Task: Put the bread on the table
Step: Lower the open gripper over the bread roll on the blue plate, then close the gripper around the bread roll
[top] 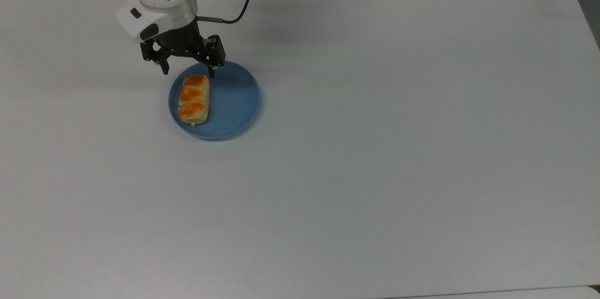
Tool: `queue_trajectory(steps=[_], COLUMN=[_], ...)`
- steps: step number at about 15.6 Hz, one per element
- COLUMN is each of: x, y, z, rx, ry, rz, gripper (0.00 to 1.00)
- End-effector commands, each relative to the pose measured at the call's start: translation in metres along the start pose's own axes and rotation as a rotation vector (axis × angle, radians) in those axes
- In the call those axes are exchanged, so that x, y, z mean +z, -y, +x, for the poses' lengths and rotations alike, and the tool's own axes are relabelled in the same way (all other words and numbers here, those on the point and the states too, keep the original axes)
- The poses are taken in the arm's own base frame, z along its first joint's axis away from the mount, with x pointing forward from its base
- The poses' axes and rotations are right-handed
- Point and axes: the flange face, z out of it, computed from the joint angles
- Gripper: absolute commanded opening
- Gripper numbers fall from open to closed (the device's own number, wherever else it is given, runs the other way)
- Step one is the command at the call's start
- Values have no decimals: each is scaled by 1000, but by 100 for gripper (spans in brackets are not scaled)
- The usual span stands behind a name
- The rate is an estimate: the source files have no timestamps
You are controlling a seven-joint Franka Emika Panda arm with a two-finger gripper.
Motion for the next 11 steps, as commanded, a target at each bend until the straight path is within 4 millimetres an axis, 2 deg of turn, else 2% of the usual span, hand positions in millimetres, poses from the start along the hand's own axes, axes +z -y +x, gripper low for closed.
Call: queue_trajectory(steps=[1,3,5,6,7,8,10,11], x=[21,30,51,60,66,66,66,63], y=[6,11,14,20,25,25,25,25], z=[6,6,7,10,11,11,11,13], rx=[9,0,-11,-18,-10,-4,-4,-1], ry=[-12,0,26,20,24,23,23,18], rz=[-3,-3,-9,-11,-14,-14,-14,-15], gripper=[100,100,100,94,67,48,17,6])
